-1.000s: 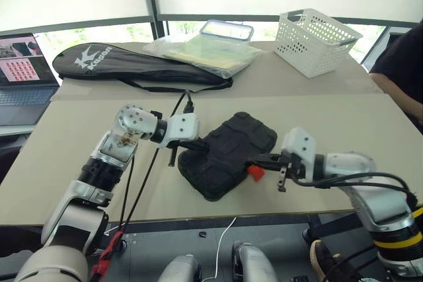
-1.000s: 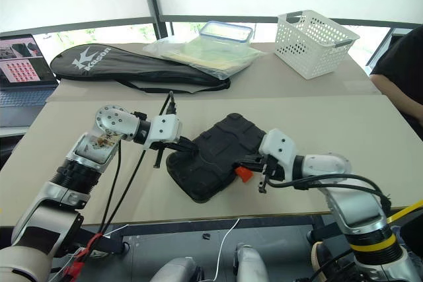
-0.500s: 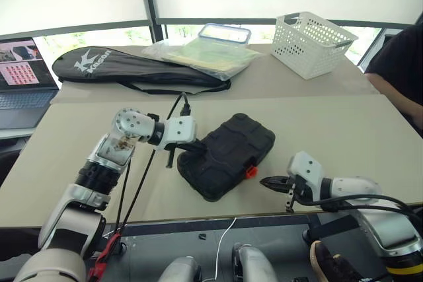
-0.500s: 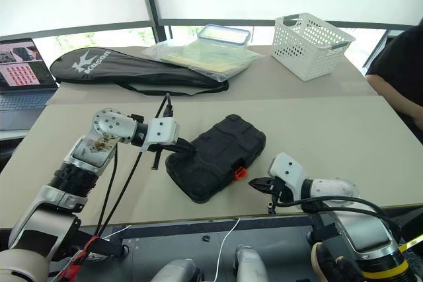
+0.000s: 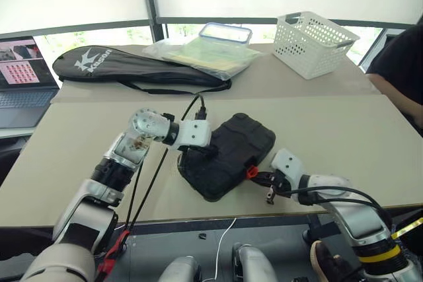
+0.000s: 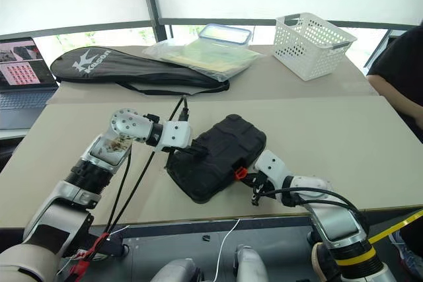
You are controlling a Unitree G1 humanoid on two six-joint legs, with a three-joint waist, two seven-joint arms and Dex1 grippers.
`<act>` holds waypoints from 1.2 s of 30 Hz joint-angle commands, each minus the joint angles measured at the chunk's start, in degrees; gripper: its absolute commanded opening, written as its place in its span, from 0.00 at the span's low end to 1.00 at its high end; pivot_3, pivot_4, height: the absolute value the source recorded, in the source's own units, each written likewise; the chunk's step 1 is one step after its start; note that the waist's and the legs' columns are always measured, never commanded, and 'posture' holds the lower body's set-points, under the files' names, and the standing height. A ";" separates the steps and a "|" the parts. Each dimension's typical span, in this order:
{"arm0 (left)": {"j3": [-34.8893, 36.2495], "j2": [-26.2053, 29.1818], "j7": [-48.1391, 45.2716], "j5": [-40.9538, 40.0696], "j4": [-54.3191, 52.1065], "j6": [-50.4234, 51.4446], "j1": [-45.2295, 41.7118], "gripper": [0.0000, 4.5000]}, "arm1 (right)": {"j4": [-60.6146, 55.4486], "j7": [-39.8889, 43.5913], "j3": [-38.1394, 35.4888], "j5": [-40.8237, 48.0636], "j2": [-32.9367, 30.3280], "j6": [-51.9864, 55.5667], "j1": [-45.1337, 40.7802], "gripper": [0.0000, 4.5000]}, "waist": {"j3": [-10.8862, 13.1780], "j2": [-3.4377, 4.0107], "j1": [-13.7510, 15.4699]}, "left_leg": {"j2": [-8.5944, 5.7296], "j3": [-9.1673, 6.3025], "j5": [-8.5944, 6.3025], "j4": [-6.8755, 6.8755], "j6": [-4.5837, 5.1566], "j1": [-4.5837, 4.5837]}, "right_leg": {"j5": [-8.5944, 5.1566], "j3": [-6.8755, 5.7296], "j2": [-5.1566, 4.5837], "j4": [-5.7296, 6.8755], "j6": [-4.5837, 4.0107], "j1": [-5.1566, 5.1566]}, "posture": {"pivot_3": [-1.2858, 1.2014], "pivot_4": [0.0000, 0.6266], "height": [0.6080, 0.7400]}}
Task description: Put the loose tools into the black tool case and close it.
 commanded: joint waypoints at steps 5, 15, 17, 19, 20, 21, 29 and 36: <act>-4.30 -1.62 -0.02 4.48 4.82 -4.10 1.44 0.01 | -11.06 -0.65 -7.23 7.31 -0.29 6.59 -4.81 0.00 | 0.00 0.00 0.12 | -0.01 -0.01 0.00 0.01 0.01 -0.01 | 0.00 0.13 0.01 0.00 0.01 0.00 | 0.52 0.24 1.00; -4.27 -2.46 0.22 4.77 6.46 -4.85 0.71 0.01 | -9.17 -0.09 -5.11 5.65 -0.04 5.65 -5.19 0.00 | 0.00 0.00 0.08 | 0.00 0.02 0.00 0.00 0.01 0.03 | -0.01 0.20 0.02 0.02 0.02 0.02 | 0.52 0.24 1.00; -4.34 -2.42 0.22 4.82 6.19 -4.90 1.00 0.01 | -9.56 0.15 -5.41 6.24 0.05 6.20 -5.84 0.00 | 0.00 0.00 0.07 | 0.00 0.02 0.00 0.00 0.01 0.03 | -0.01 0.21 0.02 0.02 0.02 0.02 | 0.52 0.24 1.00; -4.43 -2.35 0.26 4.86 5.89 -4.96 1.39 0.01 | -9.86 0.46 -5.50 6.51 -0.09 6.48 -6.55 0.00 | 0.00 0.00 0.06 | 0.00 0.02 0.00 0.00 0.01 0.03 | -0.01 0.20 0.02 0.02 0.02 0.02 | 0.52 0.24 1.00; -4.50 -2.33 0.30 4.89 5.75 -4.99 1.58 0.01 | -9.86 0.57 -5.42 6.42 -0.21 6.42 -6.91 0.00 | 0.00 0.00 0.05 | 0.00 0.02 0.00 0.00 0.01 0.03 | -0.01 0.21 0.02 0.02 0.02 0.02 | 0.52 0.24 1.00; -4.54 -2.32 0.34 4.91 5.67 -5.00 1.69 0.01 | -9.83 0.63 -5.34 6.32 -0.29 6.35 -7.12 0.00 | 0.00 0.00 0.02 | 0.00 0.02 0.00 0.00 0.01 0.03 | -0.01 0.21 0.02 0.02 0.02 0.01 | 0.52 0.24 1.00; -4.15 -1.97 0.81 4.99 5.27 -4.73 2.14 0.01 | -6.93 1.49 -3.08 4.51 -0.18 4.45 -8.32 0.00 | 0.00 0.00 -0.09 | 0.02 0.02 0.00 -0.02 0.01 0.05 | -0.01 0.22 0.03 0.02 0.02 0.01 | 0.52 0.24 1.00; -1.45 0.28 0.63 2.76 2.70 -1.82 5.04 0.01 | -6.80 1.85 -4.42 4.71 -0.48 4.16 -7.96 0.00 | 0.00 0.00 -0.43 | 0.04 0.03 0.00 -0.06 0.01 0.09 | -0.01 0.26 0.05 0.02 0.03 0.01 | 0.52 0.24 1.00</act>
